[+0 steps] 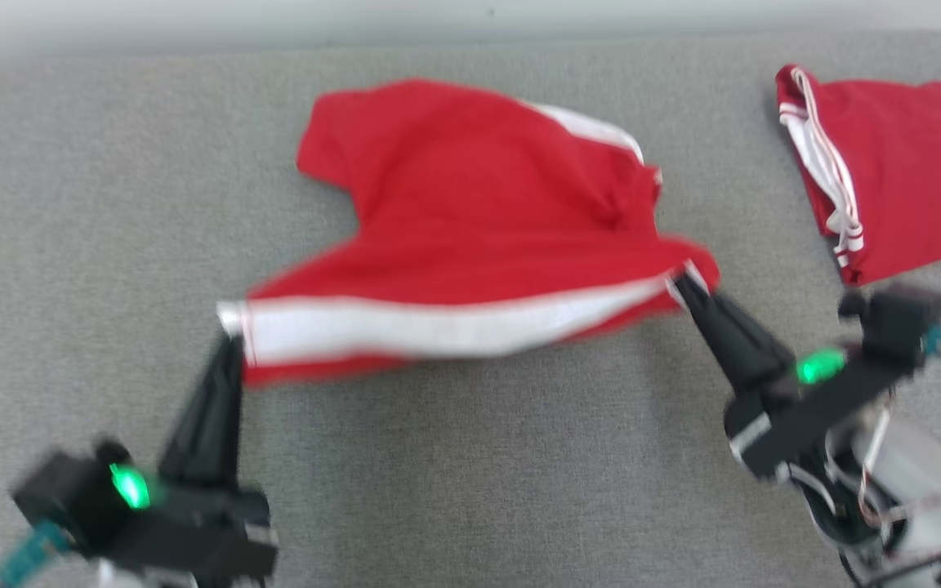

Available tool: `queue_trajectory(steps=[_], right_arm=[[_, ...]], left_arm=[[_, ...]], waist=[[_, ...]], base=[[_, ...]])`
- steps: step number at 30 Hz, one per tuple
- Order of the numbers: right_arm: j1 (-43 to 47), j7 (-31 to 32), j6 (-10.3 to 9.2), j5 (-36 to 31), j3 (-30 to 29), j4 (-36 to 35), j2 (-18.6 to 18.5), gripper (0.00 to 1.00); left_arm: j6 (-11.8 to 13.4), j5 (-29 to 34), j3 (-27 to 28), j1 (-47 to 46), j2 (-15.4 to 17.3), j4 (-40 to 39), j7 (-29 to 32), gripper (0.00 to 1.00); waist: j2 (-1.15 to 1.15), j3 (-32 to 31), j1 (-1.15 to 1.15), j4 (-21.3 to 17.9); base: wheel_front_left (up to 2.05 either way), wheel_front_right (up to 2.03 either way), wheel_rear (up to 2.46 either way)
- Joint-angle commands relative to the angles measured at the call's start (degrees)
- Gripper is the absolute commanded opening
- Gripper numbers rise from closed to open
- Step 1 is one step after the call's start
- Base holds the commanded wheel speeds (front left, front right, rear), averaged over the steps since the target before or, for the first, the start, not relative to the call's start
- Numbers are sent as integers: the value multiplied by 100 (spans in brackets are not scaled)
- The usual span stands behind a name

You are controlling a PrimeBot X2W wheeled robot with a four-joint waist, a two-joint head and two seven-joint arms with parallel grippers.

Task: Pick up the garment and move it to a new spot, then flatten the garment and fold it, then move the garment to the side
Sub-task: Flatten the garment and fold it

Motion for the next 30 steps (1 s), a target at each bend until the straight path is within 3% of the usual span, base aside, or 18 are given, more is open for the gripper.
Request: queue_trajectory(steps=[1, 8, 17, 25, 30], right_arm=[[138, -27, 0, 11, -20, -42, -59, 0], [1401, -28, -1, 142, -25, -365, -252, 0], [2486, 22, -1, 226, 95, -652, -415, 0], [2476, 125, 0, 25, -68, -803, -246, 0], [2246, 40, -1, -146, -319, -965, -4, 0]], left_arm=[[-47, 148, 22, 173, -1, 38, -31, 0], [-419, 576, 644, 1489, -712, 288, -32, 0], [-1030, 1114, 1195, 2279, -1341, 658, -32, 0], [-1472, 1506, 1707, 2269, -1576, 772, -33, 0], [-1701, 1766, 1700, 1750, -1353, 775, -33, 0]], waist=[[1, -171, 2, 41], [1, -636, 2, 77], [1, -834, 2, 108], [1, -782, 2, -9], [1, -651, 2, -127]], base=[[0, 0, 0], [0, 0, 0], [0, 0, 0], [0, 0, 0], [0, 0, 0]])
